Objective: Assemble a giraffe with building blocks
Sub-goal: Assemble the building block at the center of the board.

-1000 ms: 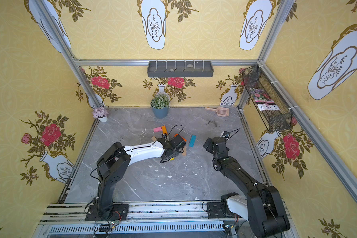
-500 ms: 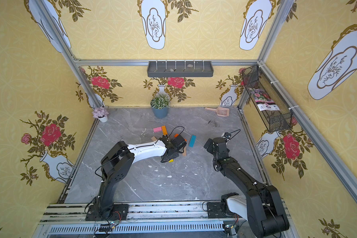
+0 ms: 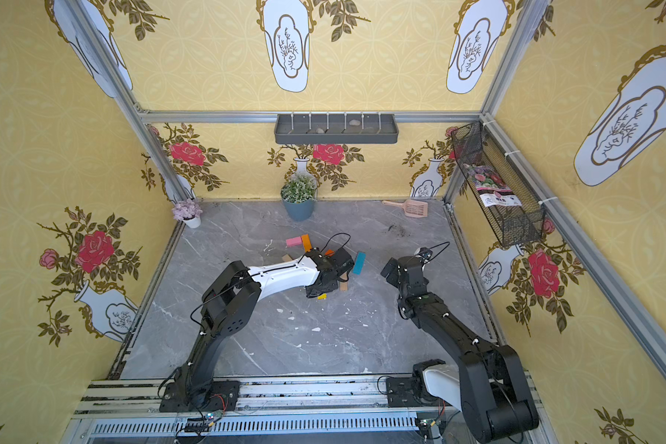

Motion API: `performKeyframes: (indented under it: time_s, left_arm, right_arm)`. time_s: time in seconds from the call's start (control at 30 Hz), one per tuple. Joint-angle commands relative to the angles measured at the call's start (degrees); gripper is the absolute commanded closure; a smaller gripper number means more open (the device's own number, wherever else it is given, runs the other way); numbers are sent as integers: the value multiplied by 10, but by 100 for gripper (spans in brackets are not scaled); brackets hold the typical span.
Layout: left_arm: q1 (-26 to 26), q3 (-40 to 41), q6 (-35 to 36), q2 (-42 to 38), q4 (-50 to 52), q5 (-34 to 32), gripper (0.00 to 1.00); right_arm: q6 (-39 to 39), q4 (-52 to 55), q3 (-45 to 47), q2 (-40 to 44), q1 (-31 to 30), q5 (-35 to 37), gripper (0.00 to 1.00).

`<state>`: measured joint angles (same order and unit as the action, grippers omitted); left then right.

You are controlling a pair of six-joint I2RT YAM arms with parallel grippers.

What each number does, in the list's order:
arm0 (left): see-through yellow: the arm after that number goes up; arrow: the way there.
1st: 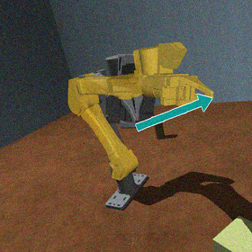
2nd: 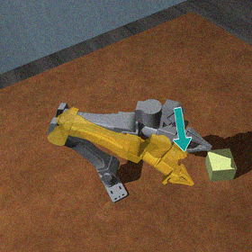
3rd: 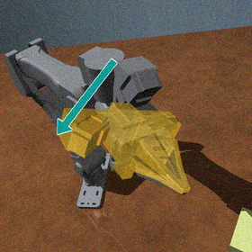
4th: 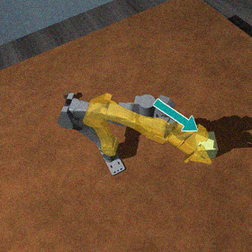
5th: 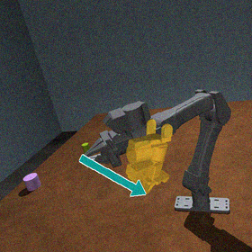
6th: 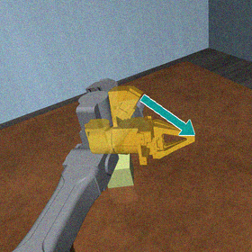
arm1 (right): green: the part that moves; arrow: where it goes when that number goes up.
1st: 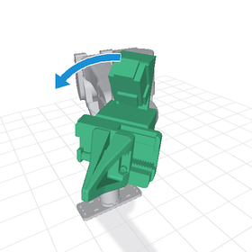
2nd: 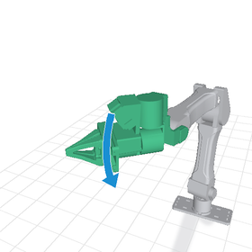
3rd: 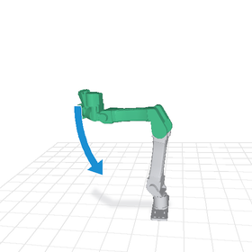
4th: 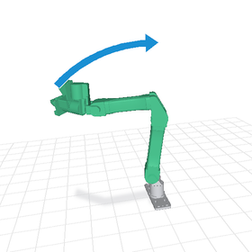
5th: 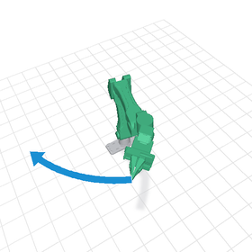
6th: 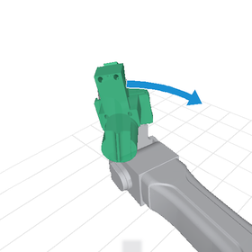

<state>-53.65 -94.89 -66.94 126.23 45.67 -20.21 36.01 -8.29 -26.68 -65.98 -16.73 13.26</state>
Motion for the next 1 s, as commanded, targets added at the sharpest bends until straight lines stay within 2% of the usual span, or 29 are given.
performKeyframes:
  time_s: [0.0,0.8,0.9,0.97]
  left_arm:
    - [0,-4,-4,7,31,-17,82]
    - [8,-16,-3,25,28,-7,80]
    - [8,-15,-2,25,26,-8,79]
    - [8,-11,-2,22,20,-9,70]
  right_arm:
    - [6,-25,6,3,2,-4,2]
    - [4,-30,4,-12,6,-10,2]
    - [4,-30,1,-18,6,-12,3]
    - [3,-30,1,-19,6,-15,2]
